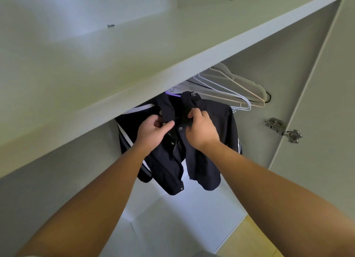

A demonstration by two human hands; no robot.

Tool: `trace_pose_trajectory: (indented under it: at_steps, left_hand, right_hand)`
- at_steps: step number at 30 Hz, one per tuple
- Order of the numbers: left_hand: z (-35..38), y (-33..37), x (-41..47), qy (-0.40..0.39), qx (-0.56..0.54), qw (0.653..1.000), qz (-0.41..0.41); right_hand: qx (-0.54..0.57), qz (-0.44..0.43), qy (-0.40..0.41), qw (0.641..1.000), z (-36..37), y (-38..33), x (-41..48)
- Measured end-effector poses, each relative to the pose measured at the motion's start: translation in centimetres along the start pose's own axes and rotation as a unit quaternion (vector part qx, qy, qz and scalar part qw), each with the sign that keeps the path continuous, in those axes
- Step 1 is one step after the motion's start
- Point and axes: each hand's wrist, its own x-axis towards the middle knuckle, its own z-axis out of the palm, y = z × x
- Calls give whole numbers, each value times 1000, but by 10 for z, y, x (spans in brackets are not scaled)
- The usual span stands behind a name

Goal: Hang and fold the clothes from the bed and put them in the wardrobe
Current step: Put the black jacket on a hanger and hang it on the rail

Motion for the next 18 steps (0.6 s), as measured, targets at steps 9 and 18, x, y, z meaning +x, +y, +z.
trace_pose_trajectory:
  at_steps: [9, 18]
  left_hand:
    - [16, 8, -3, -8, 13, 999, 34]
    - [29, 33, -9, -5, -39, 998, 44]
  right_hand:
    - [-43, 130, -110, 984, 24, 21, -3]
    - [-61, 219, -135, 964, 72, 42, -12]
